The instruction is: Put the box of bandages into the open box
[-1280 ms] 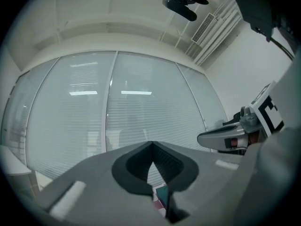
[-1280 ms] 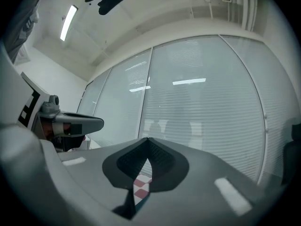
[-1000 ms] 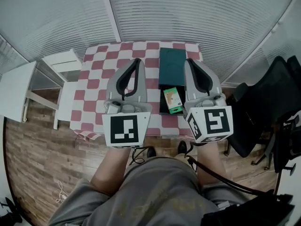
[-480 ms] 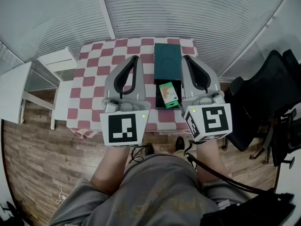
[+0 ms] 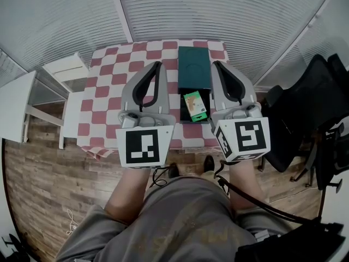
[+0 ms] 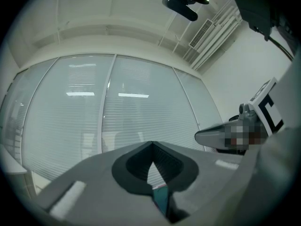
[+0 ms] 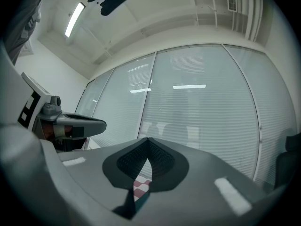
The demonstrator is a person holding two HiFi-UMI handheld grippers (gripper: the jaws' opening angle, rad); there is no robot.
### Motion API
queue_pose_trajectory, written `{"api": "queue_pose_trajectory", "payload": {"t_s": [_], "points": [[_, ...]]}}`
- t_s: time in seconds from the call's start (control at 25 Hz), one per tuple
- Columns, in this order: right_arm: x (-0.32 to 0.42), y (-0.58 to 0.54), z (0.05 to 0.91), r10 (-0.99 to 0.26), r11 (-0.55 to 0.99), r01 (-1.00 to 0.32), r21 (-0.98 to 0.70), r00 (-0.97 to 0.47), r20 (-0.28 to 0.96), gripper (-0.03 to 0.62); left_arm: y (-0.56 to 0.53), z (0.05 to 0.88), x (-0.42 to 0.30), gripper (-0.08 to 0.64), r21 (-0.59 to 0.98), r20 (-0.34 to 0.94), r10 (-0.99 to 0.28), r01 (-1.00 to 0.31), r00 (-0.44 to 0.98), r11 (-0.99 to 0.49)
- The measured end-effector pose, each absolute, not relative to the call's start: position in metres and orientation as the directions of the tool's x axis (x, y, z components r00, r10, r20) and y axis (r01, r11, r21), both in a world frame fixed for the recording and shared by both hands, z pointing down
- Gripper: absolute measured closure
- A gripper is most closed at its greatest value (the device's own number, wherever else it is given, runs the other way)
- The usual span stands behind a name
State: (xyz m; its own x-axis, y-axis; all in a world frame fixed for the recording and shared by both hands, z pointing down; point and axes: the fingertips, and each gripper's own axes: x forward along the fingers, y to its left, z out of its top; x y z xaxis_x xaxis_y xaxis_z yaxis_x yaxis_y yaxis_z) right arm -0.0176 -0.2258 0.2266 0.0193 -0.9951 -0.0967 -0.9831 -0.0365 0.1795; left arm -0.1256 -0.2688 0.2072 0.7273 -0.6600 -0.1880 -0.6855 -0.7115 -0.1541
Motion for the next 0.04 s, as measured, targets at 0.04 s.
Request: {"api": "queue_pose_trajectory", "payload": {"t_s": [0.04], "points": [[-0.0173,-0.226,0.2267,-0.995,-0.037,-0.983,0.181,0.02,-0.096,0.566,-0.2689,0.2071,-0.1251,0.56,-0.154,-0.189,-0.659,-0.685,0.728,-0.712]]}}
